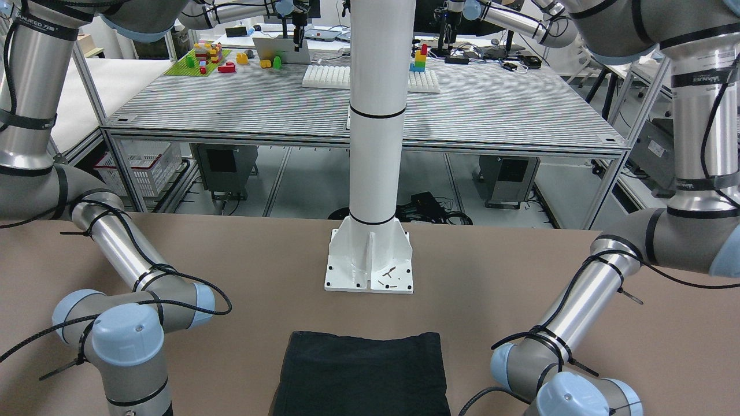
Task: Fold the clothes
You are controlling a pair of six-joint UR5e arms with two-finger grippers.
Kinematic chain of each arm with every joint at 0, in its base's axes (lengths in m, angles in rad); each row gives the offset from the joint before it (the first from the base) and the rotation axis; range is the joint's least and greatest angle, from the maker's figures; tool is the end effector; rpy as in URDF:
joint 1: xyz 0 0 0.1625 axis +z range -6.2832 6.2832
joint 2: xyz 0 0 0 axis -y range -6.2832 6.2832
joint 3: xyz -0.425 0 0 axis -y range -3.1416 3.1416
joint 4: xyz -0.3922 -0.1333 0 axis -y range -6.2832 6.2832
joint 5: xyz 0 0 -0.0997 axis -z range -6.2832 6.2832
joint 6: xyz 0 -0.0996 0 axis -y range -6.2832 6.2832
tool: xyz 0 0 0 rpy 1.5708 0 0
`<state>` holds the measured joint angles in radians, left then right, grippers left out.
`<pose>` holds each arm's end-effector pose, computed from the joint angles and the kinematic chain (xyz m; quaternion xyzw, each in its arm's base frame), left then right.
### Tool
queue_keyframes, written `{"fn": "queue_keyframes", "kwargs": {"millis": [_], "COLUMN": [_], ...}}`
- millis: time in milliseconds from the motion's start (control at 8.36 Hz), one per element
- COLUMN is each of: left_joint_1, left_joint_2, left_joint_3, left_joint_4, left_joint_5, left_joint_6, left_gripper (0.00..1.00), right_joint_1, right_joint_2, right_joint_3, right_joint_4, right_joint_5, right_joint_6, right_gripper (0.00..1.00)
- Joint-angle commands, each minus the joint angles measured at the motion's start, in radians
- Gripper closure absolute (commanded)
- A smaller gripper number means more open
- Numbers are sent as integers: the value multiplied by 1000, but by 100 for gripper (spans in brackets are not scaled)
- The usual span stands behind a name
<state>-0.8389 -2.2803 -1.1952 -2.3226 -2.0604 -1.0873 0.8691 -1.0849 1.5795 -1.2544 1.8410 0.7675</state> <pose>0.4514 -0.6318 0.3092 0.1440 0.5230 -0.0236 0.8398 -0.3587 -0.5897 0.3460 0.2071 -0.3539 -0.0232 0.9118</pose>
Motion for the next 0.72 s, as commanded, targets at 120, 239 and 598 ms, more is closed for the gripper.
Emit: {"fn": "queue_keyframes", "kwargs": {"millis": [120,239,598], "left_joint_1": [-23,-19,61], "left_joint_2": [174,243,404], "left_joint_3": [-252,-339,-544], "left_joint_4": [0,2,0], "left_joint_5": [-17,11,66], "left_joint_6": [-111,-167,-357], "left_gripper": [5,5,5], "right_joint_1": [-54,-103,-270], "right_joint_2": [-70,-110,-182], "right_joint_3": [135,178,259], "right_joint_4": [38,99,289], "right_joint_5": [-2,-8,-200], "right_joint_6": [362,516,931], "right_gripper": [6,6,6]}}
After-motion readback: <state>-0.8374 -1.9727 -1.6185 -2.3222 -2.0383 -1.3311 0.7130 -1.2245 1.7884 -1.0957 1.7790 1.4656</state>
